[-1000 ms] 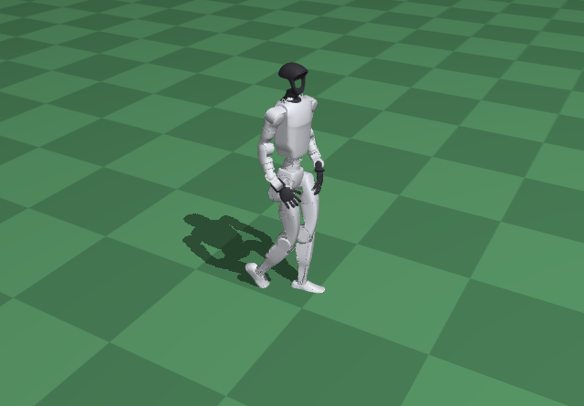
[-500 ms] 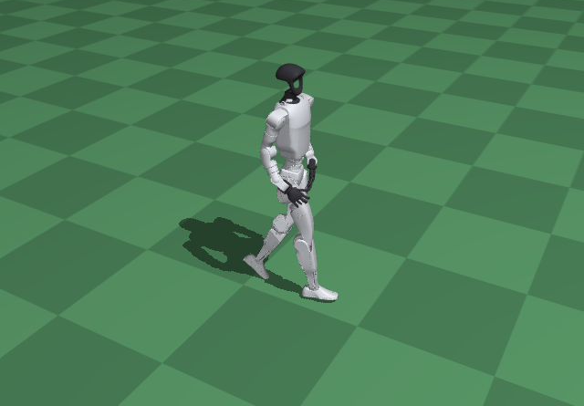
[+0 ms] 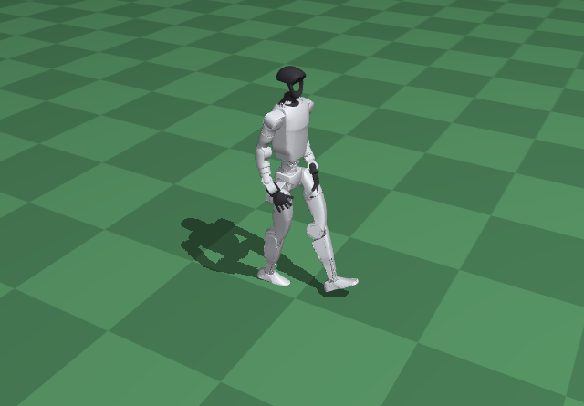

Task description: Walk run

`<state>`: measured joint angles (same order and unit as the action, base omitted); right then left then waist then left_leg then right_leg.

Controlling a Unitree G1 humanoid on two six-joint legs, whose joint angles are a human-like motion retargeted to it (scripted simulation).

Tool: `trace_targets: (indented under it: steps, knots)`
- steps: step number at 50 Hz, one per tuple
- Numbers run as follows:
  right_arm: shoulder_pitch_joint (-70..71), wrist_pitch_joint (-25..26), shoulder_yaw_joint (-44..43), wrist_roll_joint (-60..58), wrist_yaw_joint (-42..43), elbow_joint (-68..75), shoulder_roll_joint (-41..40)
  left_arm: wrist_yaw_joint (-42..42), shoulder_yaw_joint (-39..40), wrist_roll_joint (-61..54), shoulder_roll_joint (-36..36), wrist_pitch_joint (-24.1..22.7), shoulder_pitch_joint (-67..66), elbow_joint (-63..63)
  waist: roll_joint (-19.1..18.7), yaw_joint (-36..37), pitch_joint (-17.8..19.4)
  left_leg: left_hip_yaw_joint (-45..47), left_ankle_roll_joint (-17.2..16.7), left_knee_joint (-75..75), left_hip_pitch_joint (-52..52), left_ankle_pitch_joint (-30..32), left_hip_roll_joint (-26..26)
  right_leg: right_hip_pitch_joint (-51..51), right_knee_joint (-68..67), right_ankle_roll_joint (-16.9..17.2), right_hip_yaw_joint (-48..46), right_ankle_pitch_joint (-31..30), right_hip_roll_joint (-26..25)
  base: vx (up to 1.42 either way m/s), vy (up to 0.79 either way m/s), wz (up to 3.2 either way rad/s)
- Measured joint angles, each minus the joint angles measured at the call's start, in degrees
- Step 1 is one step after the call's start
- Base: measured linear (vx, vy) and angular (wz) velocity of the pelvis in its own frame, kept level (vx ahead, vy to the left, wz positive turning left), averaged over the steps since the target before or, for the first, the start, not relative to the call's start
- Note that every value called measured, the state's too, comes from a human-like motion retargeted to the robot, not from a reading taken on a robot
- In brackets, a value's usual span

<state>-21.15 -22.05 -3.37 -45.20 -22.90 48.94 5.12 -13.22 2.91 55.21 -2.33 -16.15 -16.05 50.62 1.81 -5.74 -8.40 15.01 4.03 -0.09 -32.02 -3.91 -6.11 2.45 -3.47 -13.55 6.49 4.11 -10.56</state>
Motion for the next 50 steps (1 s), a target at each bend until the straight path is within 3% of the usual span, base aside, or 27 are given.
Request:
trace_targets:
  steps: [4, 6, 9, 11, 13, 14, 15, 18, 22, 29, 31, 34, 37, 39, 41, 43, 46, 48, 50]
  knots:
    - [-0.14, -0.27, 0.13, -0.38, -0.45, 1.10, -0.18, -1.21, 2.03, -1.96, 0.80, 0.30, 0.23, 0.04, 1.27, 1.19, -1.57, 5.19, 7.77, 3.37, 0.85, 2.56, 0.77, 2.45, -2.20, 2.45, 0.89, -3.67, 0.40, 0.89, -0.13, -0.64]
    - [-0.44, 0.28, -0.15, -0.51, -1.00, 2.00, -0.48, -0.15, 3.11, -3.89, 1.37, 0.01, -0.03, -0.04, 2.32, 3.28, -2.64, 3.57, 8.37, 5.06, 1.22, 5.13, 0.87, 3.50, -4.54, 5.57, 0.51, -9.05, 1.56, 0.94, -0.10, -1.31]
    - [-0.41, 0.38, -1.11, 0.70, -0.10, 3.56, -1.58, -0.73, 4.17, -6.07, 1.66, 0.24, 0.12, 0.10, 3.99, 4.04, -4.09, -2.48, 8.58, 8.87, 1.65, 4.45, -0.09, 2.80, -11.34, 14.75, 0.92, -23.09, 3.23, 1.14, -0.02, -0.70]
    - [0.16, -0.97, -0.44, 1.61, 1.65, 4.28, -1.96, -3.11, 3.88, -5.07, 0.31, 1.44, 0.67, -0.24, 3.18, 3.75, -4.14, -3.24, 9.04, 11.26, 2.91, 1.72, 1.26, -0.11, -19.81, 21.82, 1.85, -31.09, 1.35, 0.86, -0.08, -0.18]
    - [0.82, -2.84, 1.26, 1.12, 3.39, 4.18, -1.34, -4.54, 2.90, -2.80, -1.44, 3.07, 1.12, -0.77, 2.53, 3.38, -3.71, -0.42, 9.24, 11.37, 6.74, -0.85, 1.94, -4.57, -32.20, 27.41, 0.22, -33.94, 0.43, 0.85, -0.09, -0.19]
    - [1.15, -3.41, 1.83, -0.09, 4.38, 3.75, -1.01, -4.94, 2.57, -1.57, -2.08, 3.51, 1.37, -0.59, 1.63, 3.75, -3.84, -0.56, 8.89, 10.97, 7.99, -1.83, 2.74, -6.51, -34.66, 28.30, -0.53, -34.04, -0.04, 0.61, -0.04, -0.61]
    - [1.48, -3.79, 2.24, -1.62, 5.44, 3.21, -0.74, -5.32, 2.34, -0.34, -2.63, 3.80, 1.65, -0.21, 0.28, 4.40, -4.16, -1.45, 8.35, 10.51, 8.77, -2.65, 4.06, -8.22, -34.95, 28.29, -1.10, -33.93, -0.82, 0.61, 0.02, -0.79]
    - [1.18, -5.49, 0.30, -2.48, 8.04, 1.61, -0.84, -7.83, 0.90, 2.41, -2.54, 4.70, 1.42, 1.88, -2.58, 3.97, -4.26, -0.36, 7.64, 8.98, 12.79, -4.18, 5.21, -14.63, -37.84, 22.14, -4.02, -22.99, 0.53, 0.87, 0.06, -0.06]
    - [0.44, -8.87, -0.96, 4.18, 10.25, -0.05, -1.28, -7.18, -1.47, 3.65, -2.30, 5.42, 0.47, 2.93, -5.55, -0.62, -3.34, -1.96, 6.85, 6.02, 18.52, -5.17, 4.17, -21.26, -31.81, 20.12, -3.34, -11.64, 2.38, 0.70, 0.03, 1.01]
    - [-0.71, -8.72, -1.81, 5.55, 8.72, -4.41, -1.89, -7.06, -0.87, 4.41, -1.15, 4.56, -0.63, 4.42, -3.86, -5.64, -1.09, -2.73, 5.76, 3.22, 28.75, -8.60, -0.50, -27.07, -7.41, 16.42, -3.14, -9.74, 10.91, 0.73, -0.12, 0.69]
    - [-0.87, -7.57, -1.85, 5.45, 8.22, -5.16, -2.29, -8.34, -0.75, 4.89, -1.00, 4.83, 0.02, 5.48, -4.19, -6.95, -0.51, -3.62, 4.84, 3.08, 31.25, -9.55, -0.25, -29.07, -1.62, 16.15, -4.19, -9.29, 11.75, 0.59, -0.15, 0.79]
    - [-1.05, -5.99, -1.39, 5.40, 8.59, -6.02, -2.24, -9.73, -0.79, 6.60, -1.15, 5.23, 0.85, 6.16, -5.13, -7.37, -0.59, -4.10, 3.20, 3.47, 33.63, -10.54, 0.54, -31.00, 5.86, 18.72, -7.23, -6.69, 11.93, 0.81, -0.24, 0.32]
    - [-0.64, -4.56, -1.43, 5.78, 8.08, -6.51, -2.24, -9.02, -1.03, 8.36, -1.38, 4.99, 1.12, 6.35, -5.95, -7.86, -1.12, -4.77, 0.54, 4.82, 35.52, -9.65, 1.18, -31.39, 7.02, 17.07, -9.81, -5.46, 11.59, 0.77, -0.25, 0.29]
    - [-0.22, -4.15, -1.99, 7.21, 6.73, -6.61, -2.49, -8.14, -1.39, 8.86, -1.51, 4.69, 1.09, 6.77, -6.71, -8.61, -1.77, -5.96, -2.12, 6.36, 36.37, -7.09, 1.85, -31.29, 3.92, 12.53, -9.84, -6.68, 10.89, 0.97, -0.33, 0.58]
    - [-0.32, -3.79, -2.63, 9.38, 6.37, -6.79, -2.96, -7.96, -1.38, 8.86, -1.41, 4.66, 1.00, 7.56, -7.88, -10.31, -2.49, -8.53, -5.86, 8.86, 37.09, -1.98, 3.07, -30.47, 1.76, 11.93, -10.92, -9.69, 10.84, 0.89, -0.28, 1.00]
    - [-0.50, -3.07, -2.98, 11.91, 5.59, -6.81, -3.61, -8.87, -0.37, 8.54, -0.88, 4.44, 1.01, 8.55, -8.71, -10.42, -3.63, -10.44, -10.47, 12.73, 36.97, 7.32, 4.20, -28.58, -0.05, 12.17, -10.03, -11.78, 10.75, 0.95, -0.34, 0.53]
    - [-0.86, -1.78, -4.10, 11.25, 2.29, -7.09, -2.85, -11.02, -0.24, 8.35, -0.06, 4.60, 1.58, 9.05, -7.99, -8.42, -4.99, -13.32, -17.93, 24.50, 32.67, 23.56, 3.50, -25.73, -2.72, 10.48, -9.26, -9.32, 12.14, 0.99, -0.33, 0.15]
    - [-0.49, -0.75, -3.94, 8.57, 1.55, -7.02, -1.36, -12.10, -1.12, 8.17, -0.24, 4.02, 2.24, 8.02, -5.91, -8.83, -5.17, -13.73, -19.03, 35.24, 27.70, 31.12, 1.36, -23.55, -3.32, 10.16, -9.28, -7.48, 14.74, 0.93, -0.33, 0.47]
    - [-0.25, -0.24, -2.94, 6.46, 1.02, -6.09, -0.56, -11.83, -2.14, 9.33, -1.48, 2.84, 2.23, 5.95, -3.92, -8.24, -5.07, -12.33, -16.97, 44.28, 23.15, 32.05, 2.86, -20.54, -2.76, 8.29, -9.37, -5.90, 13.73, 0.70, -0.46, 0.13]
